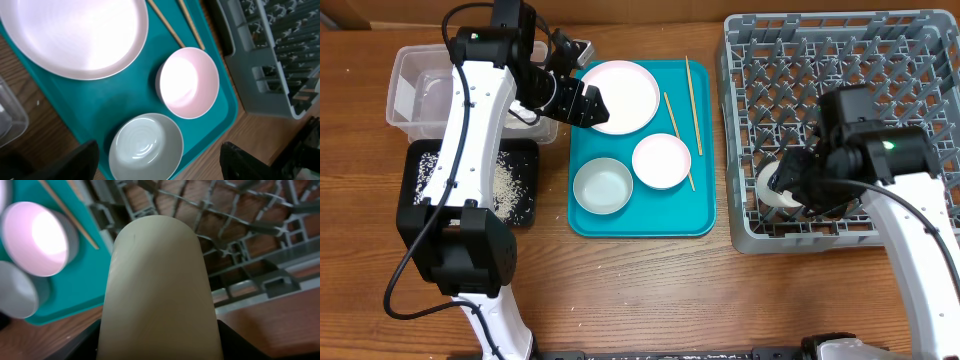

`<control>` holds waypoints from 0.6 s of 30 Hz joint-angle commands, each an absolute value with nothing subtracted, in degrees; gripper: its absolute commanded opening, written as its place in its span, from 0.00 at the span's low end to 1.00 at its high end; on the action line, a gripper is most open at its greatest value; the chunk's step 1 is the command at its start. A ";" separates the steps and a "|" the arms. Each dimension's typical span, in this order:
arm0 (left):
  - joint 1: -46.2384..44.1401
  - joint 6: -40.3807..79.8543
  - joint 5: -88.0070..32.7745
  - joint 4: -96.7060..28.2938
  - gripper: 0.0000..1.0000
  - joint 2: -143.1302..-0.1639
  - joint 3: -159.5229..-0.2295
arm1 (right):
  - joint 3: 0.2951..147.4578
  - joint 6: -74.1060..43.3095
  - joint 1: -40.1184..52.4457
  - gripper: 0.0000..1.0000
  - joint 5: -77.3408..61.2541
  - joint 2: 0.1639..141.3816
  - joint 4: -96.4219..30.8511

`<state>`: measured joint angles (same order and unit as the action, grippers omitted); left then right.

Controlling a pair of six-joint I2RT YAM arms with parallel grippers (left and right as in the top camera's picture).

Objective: Sort waste into correct bins and load items into the dishwasher
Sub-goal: 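Place the cup upside down in the dish rack with the right gripper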

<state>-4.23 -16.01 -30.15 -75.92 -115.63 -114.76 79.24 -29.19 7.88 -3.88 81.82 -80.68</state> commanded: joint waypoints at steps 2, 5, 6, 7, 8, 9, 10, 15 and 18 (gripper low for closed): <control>-4.54 -14.74 -27.44 -75.75 0.79 -114.96 -116.03 | 77.87 -31.75 8.40 0.53 0.60 85.49 -80.51; -4.54 -14.74 -27.46 -75.77 0.79 -114.96 -116.03 | 76.75 -31.73 8.40 0.53 0.36 88.16 -80.42; -4.54 -14.74 -27.44 -75.77 0.79 -114.96 -116.03 | 76.75 -31.66 8.43 0.54 0.34 89.14 -80.49; -4.54 -14.74 -27.44 -75.75 0.79 -114.96 -116.03 | 76.75 -31.44 8.43 0.54 -0.01 90.00 -80.44; -4.54 -14.74 -27.44 -75.75 0.79 -114.96 -116.03 | 76.75 -31.27 8.43 0.56 -0.23 90.65 -80.29; -4.54 -14.74 -27.44 -75.77 0.79 -114.96 -116.03 | 76.75 -31.29 8.43 0.63 -0.30 91.24 -80.16; -4.54 -14.74 -27.44 -75.77 0.79 -114.96 -116.03 | 76.75 -31.29 8.43 0.71 -0.30 91.48 -80.03; -4.54 -14.74 -27.44 -75.66 0.80 -114.96 -116.03 | 77.71 -31.11 8.40 0.85 -1.41 91.72 -78.61; -4.51 -14.52 -27.46 -74.24 0.81 -114.93 -116.16 | 81.49 -31.07 8.40 0.84 -1.37 91.72 -78.52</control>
<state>-4.23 -15.11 -27.75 -75.07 -115.63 -114.76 77.21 -31.11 8.08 -1.28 91.90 -78.94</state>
